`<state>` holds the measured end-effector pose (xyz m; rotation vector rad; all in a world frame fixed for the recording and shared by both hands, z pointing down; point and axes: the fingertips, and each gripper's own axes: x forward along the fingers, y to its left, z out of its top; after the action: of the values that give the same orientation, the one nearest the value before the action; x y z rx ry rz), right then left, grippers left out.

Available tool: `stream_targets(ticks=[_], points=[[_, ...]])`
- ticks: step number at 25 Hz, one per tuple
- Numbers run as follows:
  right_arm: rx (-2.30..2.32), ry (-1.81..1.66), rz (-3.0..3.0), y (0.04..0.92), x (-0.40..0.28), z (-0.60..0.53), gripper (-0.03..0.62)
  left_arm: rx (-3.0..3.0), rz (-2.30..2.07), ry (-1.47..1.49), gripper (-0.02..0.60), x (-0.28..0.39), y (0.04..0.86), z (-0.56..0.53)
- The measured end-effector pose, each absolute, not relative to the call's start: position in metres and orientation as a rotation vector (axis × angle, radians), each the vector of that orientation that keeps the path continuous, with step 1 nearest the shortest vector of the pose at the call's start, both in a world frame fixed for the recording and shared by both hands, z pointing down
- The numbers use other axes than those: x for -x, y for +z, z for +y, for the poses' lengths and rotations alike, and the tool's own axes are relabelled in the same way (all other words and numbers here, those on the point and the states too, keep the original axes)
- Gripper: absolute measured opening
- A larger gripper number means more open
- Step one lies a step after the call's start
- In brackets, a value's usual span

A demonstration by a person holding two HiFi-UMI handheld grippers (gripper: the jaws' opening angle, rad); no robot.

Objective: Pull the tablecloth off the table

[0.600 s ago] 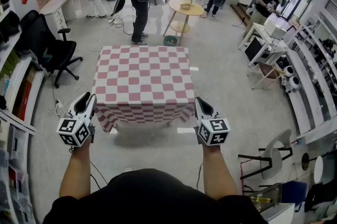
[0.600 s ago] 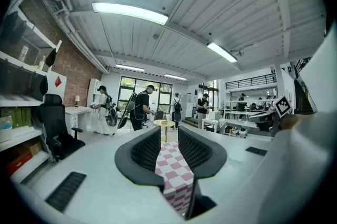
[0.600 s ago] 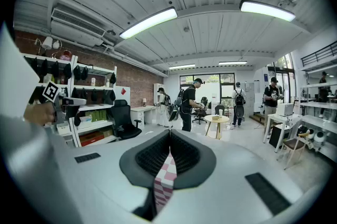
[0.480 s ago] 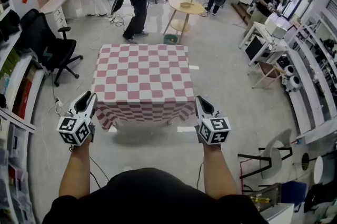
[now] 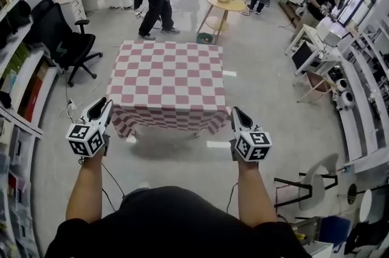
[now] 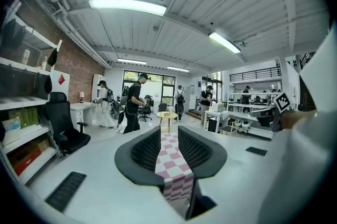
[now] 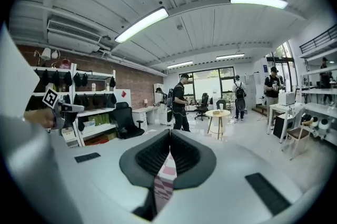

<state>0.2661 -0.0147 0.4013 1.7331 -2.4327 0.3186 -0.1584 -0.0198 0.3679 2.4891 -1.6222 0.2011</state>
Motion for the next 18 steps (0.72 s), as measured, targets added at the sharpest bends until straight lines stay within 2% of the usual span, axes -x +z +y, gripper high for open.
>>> stream_targets(ticks=[8, 18], points=[[-1.740, 0.325, -2.448, 0.399, -0.272, -0.022, 0.029, -2.497, -1.598, 0.238, 0.126, 0.141, 0.369, -0.028], [-1.706, 0.329, -2.437, 0.416, -0.254, -0.046, 0.029, -2.466, -1.568, 0.244, 0.126, 0.150, 0.399, -0.061]])
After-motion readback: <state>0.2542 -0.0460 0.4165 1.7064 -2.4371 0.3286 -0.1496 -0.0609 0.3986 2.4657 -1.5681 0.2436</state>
